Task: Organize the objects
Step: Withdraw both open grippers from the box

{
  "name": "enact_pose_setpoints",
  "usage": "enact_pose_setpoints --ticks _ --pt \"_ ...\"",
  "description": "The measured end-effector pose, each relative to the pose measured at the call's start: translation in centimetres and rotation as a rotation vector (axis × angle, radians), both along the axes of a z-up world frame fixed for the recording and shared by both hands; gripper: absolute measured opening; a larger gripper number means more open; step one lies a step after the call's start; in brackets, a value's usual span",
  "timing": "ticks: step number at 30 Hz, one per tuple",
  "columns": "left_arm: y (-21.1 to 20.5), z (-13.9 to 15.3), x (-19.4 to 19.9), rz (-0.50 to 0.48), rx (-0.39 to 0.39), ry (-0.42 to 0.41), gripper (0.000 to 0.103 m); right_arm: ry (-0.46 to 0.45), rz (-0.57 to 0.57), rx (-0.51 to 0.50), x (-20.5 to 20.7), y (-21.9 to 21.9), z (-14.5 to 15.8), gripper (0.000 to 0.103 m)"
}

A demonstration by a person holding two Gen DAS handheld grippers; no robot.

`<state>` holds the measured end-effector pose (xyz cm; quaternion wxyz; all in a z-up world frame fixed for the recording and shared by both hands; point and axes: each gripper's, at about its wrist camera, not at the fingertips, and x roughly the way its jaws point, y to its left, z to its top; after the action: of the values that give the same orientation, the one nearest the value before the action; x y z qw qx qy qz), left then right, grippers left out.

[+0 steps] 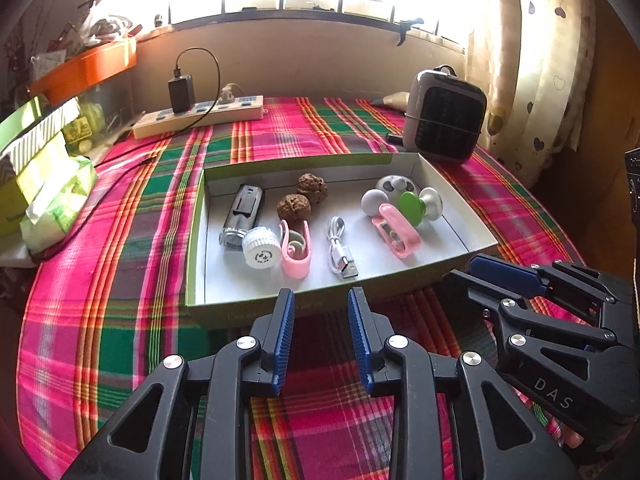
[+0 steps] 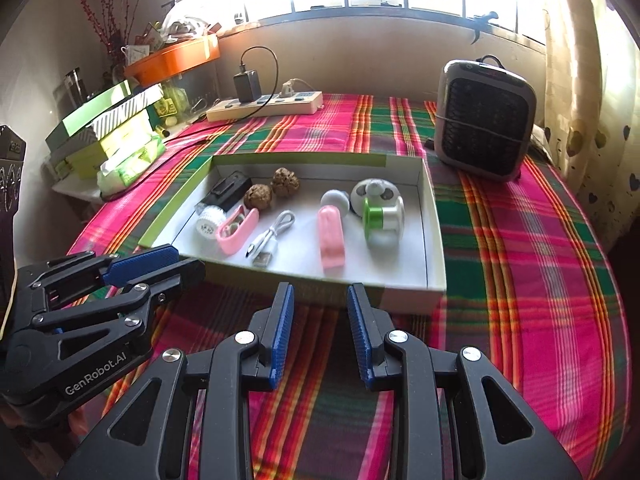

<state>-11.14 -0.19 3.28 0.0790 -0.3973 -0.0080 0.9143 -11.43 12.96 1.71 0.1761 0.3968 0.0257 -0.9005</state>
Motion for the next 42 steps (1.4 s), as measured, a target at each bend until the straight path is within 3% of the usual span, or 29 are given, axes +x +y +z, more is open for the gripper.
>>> enact_pose_setpoints --ticks 6,10,21,29,35,42 --pt "0.0 -1.1 1.5 0.023 -0.005 -0.019 0.026 -0.013 -0.010 0.006 1.4 0.4 -0.9 0.030" --pt "0.2 -1.7 2.2 0.044 -0.022 -0.035 0.027 -0.023 -0.021 0.012 2.1 0.8 -1.4 0.042" --pt "0.1 -2.7 3.2 0.092 -0.035 -0.069 0.029 -0.059 -0.049 0.049 3.5 1.6 -2.5 0.043" --pt "0.1 -3.0 3.5 0.097 -0.018 -0.077 0.030 -0.057 -0.059 0.064 3.9 1.8 -3.1 0.050" --pt "0.9 -3.1 3.5 0.094 -0.078 -0.076 0.031 -0.057 -0.051 0.074 3.9 1.6 -3.1 0.054" --pt "0.7 -3.0 3.5 0.092 -0.075 -0.075 0.032 -0.056 -0.051 0.079 3.9 1.6 -3.1 0.054"
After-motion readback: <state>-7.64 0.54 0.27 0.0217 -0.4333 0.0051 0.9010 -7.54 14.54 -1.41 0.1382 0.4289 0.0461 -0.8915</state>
